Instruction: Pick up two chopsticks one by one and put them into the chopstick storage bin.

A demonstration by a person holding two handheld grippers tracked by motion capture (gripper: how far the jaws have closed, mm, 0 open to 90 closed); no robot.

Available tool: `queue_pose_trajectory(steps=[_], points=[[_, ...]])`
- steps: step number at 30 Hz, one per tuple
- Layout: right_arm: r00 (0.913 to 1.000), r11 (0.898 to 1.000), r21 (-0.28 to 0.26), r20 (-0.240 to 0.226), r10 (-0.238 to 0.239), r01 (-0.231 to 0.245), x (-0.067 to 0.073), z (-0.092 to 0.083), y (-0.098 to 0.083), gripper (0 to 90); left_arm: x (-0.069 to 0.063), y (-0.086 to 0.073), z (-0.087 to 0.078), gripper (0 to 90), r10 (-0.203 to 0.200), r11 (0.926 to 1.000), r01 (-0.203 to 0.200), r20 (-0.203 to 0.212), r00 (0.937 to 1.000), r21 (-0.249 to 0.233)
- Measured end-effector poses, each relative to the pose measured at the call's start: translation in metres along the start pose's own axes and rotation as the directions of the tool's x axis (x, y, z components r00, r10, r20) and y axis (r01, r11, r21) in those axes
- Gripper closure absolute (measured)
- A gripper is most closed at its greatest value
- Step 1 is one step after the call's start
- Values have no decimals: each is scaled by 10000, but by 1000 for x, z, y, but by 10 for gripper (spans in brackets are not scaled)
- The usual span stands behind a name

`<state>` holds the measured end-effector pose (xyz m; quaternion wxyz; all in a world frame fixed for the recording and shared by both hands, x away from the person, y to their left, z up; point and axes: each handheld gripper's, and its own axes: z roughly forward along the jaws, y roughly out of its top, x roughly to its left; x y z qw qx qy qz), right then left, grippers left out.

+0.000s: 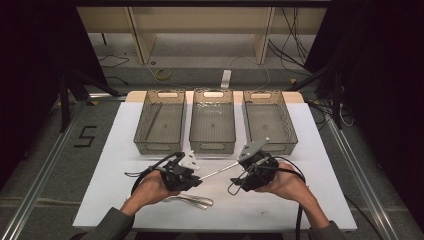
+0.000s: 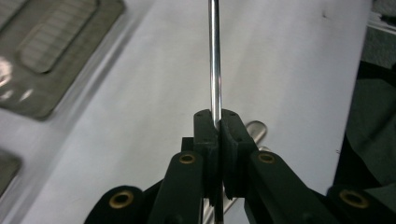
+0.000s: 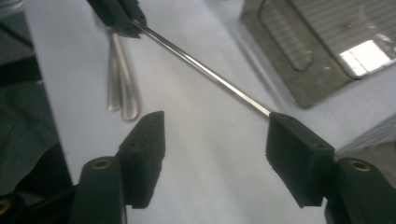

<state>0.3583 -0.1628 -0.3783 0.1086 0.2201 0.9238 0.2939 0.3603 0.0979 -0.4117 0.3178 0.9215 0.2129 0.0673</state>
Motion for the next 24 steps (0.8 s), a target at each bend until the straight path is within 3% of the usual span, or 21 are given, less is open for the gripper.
queue_pose_trajectory(steps=[6,10,15,20,24], points=[[9935,9883,-1181,491,1032,-968,-6,2,-19,322,15,-4,-13,860,-735,9962,707,-560,9957,-513],[9830,9696,-1782,449,1780,-1674,-10,5,-31,306,24,-9,-19,860,-1283,9895,1220,-837,9882,-773],[9733,9536,-2186,523,2233,-2070,-11,8,-43,282,35,-14,-31,860,-1740,9796,1610,-1069,9789,-1205],[9640,9344,-2686,611,2590,-2340,-9,7,-55,279,45,-18,-41,860,-2235,9655,2000,-1364,9651,-1668],[9615,9286,-2835,631,2673,-2395,-6,5,-59,271,52,-19,-47,860,-2444,9597,2164,-1527,9576,-1791]])
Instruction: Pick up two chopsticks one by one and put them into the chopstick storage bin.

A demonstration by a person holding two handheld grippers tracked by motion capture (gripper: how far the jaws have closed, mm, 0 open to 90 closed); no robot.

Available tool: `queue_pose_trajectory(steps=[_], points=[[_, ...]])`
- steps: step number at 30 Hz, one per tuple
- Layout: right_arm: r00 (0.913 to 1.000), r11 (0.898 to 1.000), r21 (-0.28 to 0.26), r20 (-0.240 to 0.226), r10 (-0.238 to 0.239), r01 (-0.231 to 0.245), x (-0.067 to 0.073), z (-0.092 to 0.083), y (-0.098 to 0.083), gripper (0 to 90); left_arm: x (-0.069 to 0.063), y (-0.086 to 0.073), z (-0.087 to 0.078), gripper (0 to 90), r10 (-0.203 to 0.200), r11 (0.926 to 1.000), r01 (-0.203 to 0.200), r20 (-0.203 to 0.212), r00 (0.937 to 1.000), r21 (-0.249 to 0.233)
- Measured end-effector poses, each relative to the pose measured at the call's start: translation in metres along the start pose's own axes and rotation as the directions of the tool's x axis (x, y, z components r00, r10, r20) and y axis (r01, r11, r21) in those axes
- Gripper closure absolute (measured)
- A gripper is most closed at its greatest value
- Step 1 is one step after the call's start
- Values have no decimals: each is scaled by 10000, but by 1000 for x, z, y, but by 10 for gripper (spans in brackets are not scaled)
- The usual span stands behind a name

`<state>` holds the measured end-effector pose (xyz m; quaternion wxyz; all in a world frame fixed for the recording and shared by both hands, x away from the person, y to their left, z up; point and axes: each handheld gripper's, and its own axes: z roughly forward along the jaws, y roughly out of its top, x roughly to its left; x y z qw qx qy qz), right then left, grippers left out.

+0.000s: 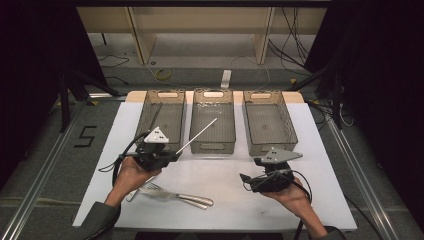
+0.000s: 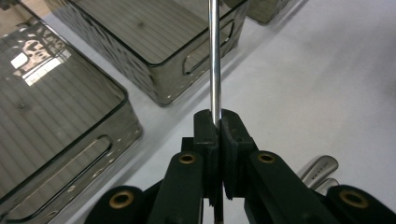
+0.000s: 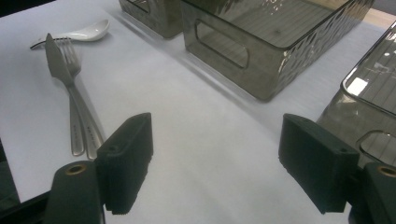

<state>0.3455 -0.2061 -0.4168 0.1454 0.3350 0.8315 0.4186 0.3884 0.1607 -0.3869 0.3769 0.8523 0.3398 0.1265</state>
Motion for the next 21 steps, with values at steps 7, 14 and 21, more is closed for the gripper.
queue_pose_trajectory(steps=[7,14,21], points=[[10000,10000,13,-15,-48,48,3,-1,-4,271,21,3,-11,860,-609,9974,585,-579,9965,-419],[10000,10000,-99,50,16,-16,7,-5,-9,258,49,7,-17,860,-1250,9905,1164,-1275,9839,-727],[9997,9994,-265,99,216,-213,7,-9,-15,255,76,13,-8,860,-1923,9801,1807,-1653,9673,-827]])
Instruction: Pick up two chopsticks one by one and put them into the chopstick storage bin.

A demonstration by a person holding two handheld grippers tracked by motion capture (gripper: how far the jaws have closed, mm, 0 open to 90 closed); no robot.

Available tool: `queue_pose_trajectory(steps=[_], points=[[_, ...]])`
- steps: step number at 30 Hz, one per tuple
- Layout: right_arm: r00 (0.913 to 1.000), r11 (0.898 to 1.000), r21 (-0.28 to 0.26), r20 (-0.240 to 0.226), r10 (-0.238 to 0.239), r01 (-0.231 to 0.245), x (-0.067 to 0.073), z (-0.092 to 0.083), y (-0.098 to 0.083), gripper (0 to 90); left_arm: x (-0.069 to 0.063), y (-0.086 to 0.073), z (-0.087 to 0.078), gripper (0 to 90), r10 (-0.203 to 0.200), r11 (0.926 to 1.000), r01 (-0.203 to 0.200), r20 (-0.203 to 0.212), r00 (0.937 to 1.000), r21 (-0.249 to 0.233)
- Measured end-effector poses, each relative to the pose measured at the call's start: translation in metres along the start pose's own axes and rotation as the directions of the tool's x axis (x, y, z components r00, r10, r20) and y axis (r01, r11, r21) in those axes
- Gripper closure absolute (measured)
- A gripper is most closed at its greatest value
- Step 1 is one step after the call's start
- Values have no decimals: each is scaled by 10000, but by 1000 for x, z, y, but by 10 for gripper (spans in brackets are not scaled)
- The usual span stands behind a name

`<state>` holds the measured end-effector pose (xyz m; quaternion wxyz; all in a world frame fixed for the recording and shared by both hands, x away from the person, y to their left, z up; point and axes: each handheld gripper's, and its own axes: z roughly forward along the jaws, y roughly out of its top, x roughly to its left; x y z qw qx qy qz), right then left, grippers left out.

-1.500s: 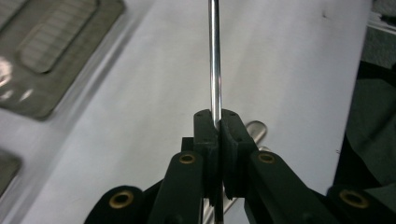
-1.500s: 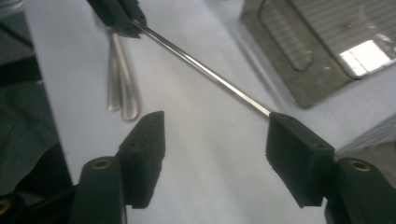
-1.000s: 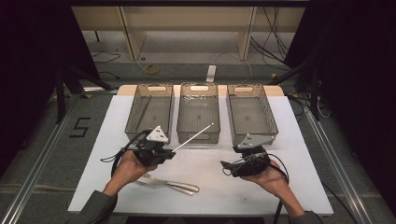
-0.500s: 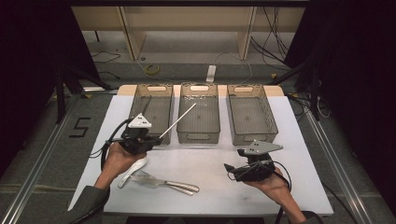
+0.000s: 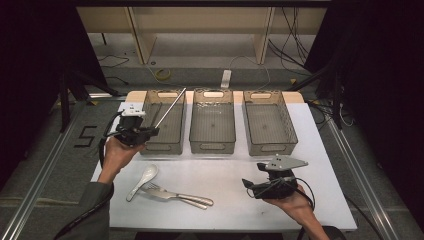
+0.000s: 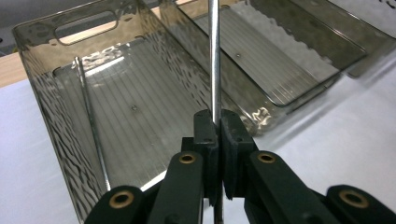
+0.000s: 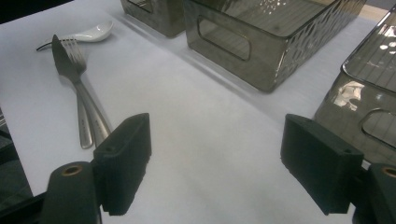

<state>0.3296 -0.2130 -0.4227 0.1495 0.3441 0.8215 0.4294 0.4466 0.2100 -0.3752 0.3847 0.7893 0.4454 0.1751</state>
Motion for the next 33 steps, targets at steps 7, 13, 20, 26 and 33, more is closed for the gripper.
queue_pose_trajectory(steps=[7,13,20,26,33], points=[[10000,10000,55,-33,-9,9,1,-2,-3,255,19,9,20,860,-503,9978,523,-509,9974,398],[10000,10000,77,-65,-3,4,2,-3,-4,255,31,11,33,859,-805,9938,870,-915,9926,698],[9999,9999,109,-121,-35,37,3,-3,-4,256,35,10,44,859,-1003,9910,1092,-1113,9887,776],[9999,9999,138,-145,-45,47,4,-3,-5,256,40,12,54,858,-1250,9840,1398,-1317,9834,1100],[9998,9999,163,-200,-48,51,4,-3,-5,257,43,13,64,851,-1546,9746,1794,-1770,9720,1338]])
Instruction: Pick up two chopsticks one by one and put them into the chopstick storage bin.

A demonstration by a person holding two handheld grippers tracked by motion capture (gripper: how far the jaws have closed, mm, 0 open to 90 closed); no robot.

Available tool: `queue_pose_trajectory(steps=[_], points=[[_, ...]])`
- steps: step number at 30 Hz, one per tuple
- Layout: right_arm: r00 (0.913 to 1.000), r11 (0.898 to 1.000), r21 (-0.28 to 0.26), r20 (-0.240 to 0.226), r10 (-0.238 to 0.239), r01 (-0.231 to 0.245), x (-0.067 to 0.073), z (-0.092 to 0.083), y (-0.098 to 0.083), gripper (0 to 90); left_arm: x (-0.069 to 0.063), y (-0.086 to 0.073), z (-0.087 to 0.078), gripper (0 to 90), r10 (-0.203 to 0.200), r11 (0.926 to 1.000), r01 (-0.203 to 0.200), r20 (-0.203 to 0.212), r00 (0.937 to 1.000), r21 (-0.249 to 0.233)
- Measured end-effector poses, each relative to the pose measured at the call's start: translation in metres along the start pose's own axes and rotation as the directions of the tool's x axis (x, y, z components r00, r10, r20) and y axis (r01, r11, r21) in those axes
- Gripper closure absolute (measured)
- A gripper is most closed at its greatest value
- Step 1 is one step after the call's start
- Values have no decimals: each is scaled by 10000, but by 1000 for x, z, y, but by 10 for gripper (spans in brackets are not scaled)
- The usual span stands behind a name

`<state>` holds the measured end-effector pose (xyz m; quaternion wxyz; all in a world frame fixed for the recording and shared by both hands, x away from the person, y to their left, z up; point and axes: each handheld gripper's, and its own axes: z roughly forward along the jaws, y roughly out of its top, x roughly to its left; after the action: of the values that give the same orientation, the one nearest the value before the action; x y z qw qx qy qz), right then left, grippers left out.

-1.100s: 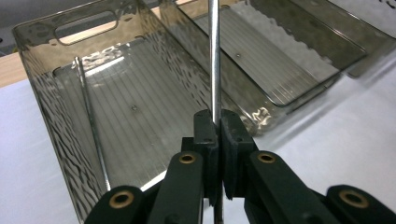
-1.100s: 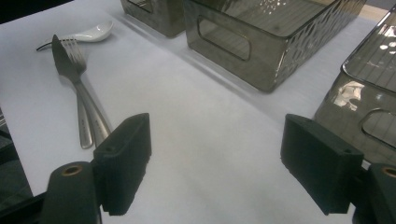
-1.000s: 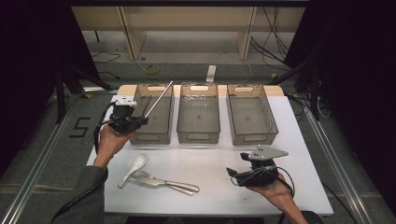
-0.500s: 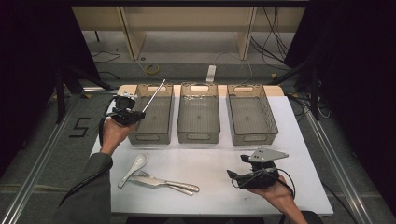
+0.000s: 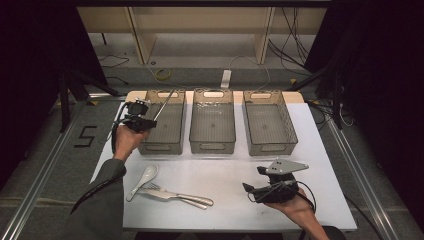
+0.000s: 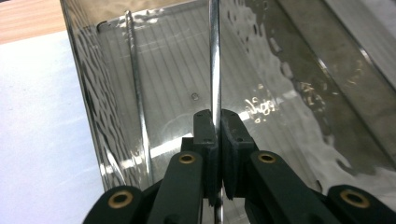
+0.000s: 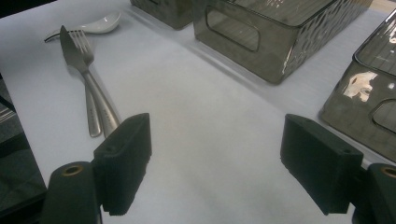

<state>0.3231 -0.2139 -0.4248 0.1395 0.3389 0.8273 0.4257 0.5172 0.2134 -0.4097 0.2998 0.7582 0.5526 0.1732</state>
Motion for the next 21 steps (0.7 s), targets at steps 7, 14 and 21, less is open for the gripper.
queue_pose_trajectory(steps=[7,14,21], points=[[10000,10000,0,-5,-11,11,0,0,0,259,2,2,3,607,-341,9994,340,-166,9993,-98],[10000,10000,2,6,11,-11,0,-1,0,259,-1,3,-20,404,-695,9958,719,426,9967,-568],[10000,10000,-74,71,44,-44,-1,-2,0,259,-10,-8,-58,297,-480,9905,609,1051,9933,-1232]])
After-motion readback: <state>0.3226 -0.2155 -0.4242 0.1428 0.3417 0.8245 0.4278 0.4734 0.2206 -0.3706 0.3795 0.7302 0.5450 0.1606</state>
